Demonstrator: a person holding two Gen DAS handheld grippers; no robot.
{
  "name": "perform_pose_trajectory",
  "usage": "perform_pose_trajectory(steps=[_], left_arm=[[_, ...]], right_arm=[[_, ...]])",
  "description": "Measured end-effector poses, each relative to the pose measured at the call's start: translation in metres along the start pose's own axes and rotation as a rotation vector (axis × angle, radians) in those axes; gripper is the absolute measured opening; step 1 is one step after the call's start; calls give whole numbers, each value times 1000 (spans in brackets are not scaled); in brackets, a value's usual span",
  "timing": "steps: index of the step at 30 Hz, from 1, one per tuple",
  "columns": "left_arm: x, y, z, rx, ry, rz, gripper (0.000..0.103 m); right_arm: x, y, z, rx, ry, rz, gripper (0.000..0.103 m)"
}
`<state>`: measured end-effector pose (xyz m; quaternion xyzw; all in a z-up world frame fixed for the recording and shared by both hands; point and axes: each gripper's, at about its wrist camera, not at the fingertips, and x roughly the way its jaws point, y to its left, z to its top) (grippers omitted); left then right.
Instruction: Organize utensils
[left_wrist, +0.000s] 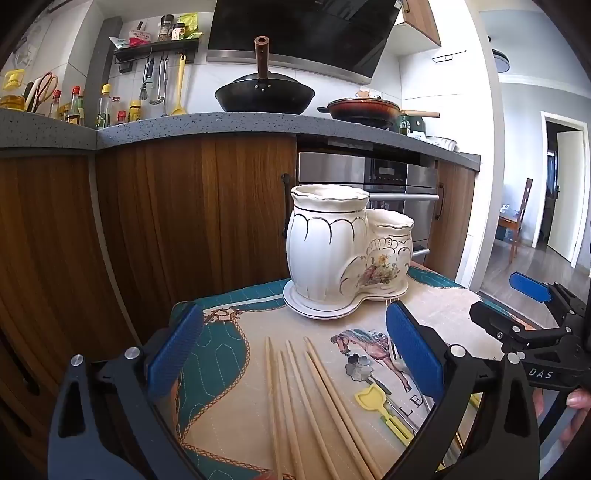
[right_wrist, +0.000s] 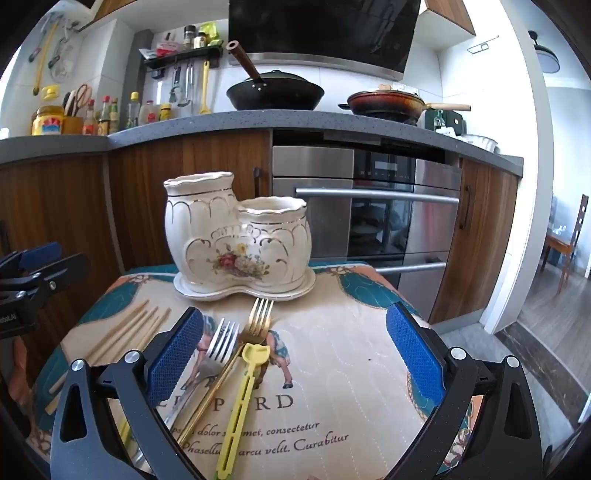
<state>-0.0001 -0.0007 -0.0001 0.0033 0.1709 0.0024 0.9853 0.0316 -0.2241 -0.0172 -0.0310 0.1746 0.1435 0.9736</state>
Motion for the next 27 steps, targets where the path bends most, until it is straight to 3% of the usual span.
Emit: perform_pose_trajectory(steps=[23,24,25,27], left_arm=[[7,4,1,-39,24,1,98],[7,4,1,-40,25,1,98],[7,4,1,-40,25,1,98],[7,5,0,-40,24,0,98]], right_arm=[[4,1,-2,-10,8,-2,98],[0,-3,-7,19,-22,60,98],[2,2,-3,-10,6,-4,98],[2,2,-3,-11,8,-4,98]])
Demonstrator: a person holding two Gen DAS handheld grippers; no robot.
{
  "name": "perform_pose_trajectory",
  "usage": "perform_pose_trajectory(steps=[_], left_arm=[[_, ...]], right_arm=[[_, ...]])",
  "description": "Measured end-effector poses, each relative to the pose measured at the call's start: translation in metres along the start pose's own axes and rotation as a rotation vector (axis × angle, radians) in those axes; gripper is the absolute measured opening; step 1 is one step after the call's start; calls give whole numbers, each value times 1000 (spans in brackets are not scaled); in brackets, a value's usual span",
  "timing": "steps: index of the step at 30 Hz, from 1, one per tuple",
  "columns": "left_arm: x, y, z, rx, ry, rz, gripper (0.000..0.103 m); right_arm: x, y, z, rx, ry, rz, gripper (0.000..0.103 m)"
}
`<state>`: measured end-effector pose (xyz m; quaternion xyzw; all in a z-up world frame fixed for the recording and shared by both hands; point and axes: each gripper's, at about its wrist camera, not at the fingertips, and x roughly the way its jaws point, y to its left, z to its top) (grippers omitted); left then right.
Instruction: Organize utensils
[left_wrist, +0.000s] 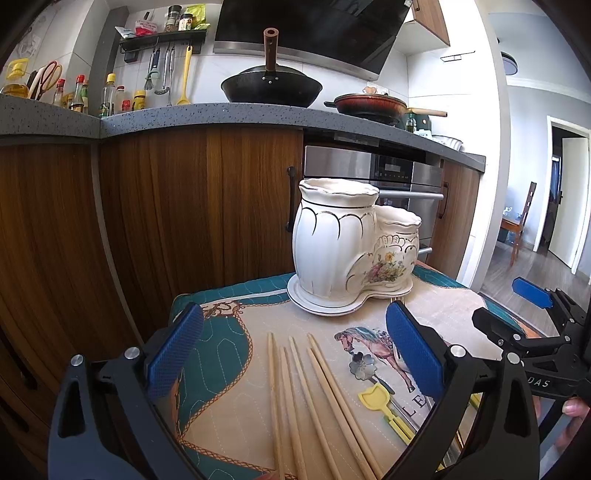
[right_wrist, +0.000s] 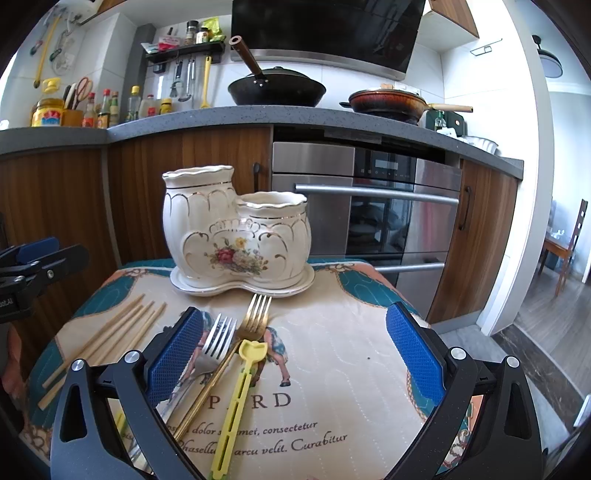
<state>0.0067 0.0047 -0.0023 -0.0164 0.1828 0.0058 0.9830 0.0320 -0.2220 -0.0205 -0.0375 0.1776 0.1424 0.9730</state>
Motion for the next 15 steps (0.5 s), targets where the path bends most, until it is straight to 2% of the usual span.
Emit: perform_pose_trajectory(steps=[15], left_arm=[[0,0,1,-1,1,0,98]], right_arm=[[1,1,0,-3,2,-1,98]])
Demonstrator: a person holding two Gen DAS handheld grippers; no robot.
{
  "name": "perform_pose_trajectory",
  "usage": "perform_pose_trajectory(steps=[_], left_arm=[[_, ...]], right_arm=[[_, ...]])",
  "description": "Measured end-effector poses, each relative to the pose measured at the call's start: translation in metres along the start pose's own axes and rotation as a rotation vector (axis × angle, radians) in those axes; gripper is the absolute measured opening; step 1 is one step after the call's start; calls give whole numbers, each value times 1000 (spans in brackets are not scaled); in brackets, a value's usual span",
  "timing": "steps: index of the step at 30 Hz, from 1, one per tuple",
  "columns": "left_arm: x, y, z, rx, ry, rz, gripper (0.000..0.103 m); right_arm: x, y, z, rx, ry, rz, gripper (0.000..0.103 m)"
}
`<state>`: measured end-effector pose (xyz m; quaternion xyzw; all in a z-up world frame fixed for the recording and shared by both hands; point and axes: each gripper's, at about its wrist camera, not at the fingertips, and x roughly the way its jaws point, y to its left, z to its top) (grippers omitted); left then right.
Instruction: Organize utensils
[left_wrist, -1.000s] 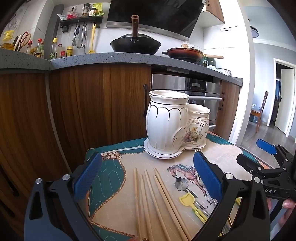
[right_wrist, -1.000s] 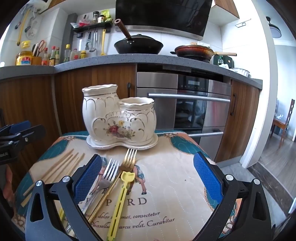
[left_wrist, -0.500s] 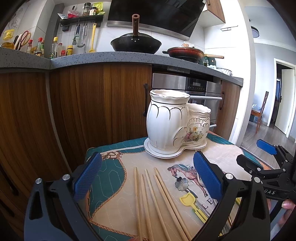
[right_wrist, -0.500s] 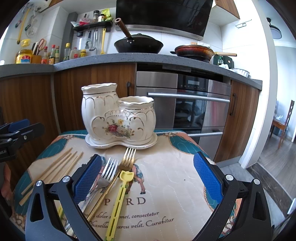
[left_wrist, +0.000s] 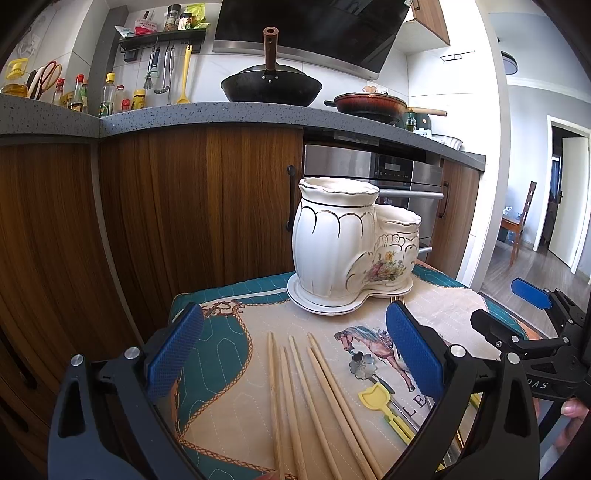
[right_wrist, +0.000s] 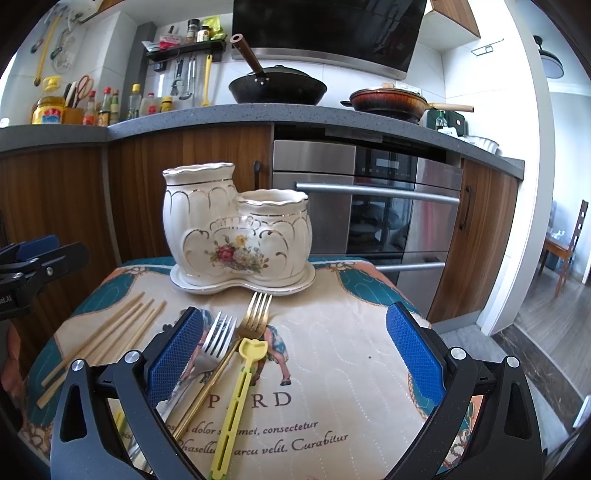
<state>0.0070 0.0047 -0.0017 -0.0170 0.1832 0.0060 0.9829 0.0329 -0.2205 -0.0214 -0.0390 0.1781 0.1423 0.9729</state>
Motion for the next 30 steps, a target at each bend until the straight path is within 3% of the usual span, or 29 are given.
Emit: perform_pose_trajectory(steps=[30], left_arm=[[2,1,-3,-6,1,-4,98]], right_arm=[[5,-3,-5,8,17,-4,98]])
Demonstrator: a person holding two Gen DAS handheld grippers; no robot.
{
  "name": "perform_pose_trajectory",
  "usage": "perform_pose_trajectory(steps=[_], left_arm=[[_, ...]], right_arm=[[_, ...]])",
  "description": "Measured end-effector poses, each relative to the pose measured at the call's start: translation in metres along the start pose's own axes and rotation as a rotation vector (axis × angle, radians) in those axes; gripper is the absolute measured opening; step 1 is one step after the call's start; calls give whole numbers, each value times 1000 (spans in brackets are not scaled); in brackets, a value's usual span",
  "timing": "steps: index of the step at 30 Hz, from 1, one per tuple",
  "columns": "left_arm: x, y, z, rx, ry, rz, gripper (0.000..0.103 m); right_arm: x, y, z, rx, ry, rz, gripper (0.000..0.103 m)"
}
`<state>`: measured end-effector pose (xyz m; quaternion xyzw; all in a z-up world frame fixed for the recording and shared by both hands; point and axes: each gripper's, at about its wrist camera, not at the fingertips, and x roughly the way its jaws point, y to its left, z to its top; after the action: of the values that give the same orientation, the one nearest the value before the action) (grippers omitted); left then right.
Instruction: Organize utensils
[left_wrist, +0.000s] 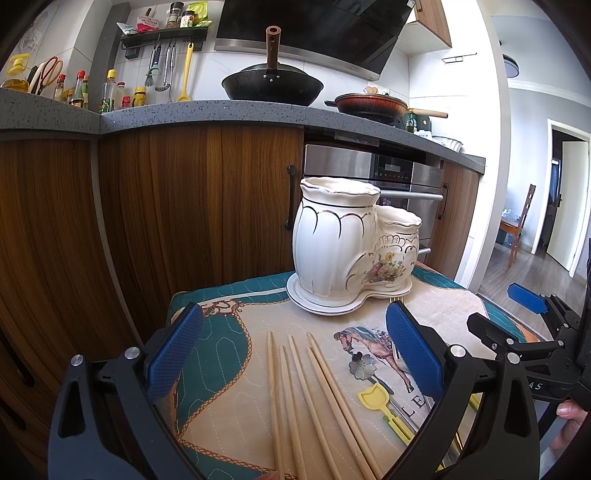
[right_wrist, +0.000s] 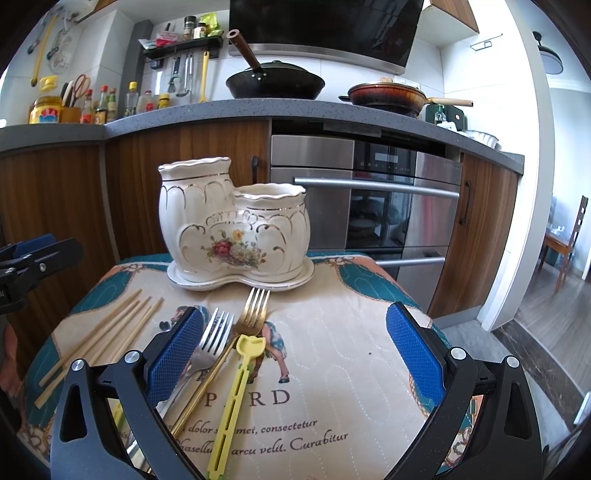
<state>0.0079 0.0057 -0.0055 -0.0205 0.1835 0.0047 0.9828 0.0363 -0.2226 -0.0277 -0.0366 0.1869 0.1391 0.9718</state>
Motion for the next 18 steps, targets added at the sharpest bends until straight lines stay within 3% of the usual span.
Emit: perform_pose_trajectory(steps=[18], left_arm=[[0,0,1,-2,1,0,98]], right_arm=[[0,1,0,-6,4,0,98]])
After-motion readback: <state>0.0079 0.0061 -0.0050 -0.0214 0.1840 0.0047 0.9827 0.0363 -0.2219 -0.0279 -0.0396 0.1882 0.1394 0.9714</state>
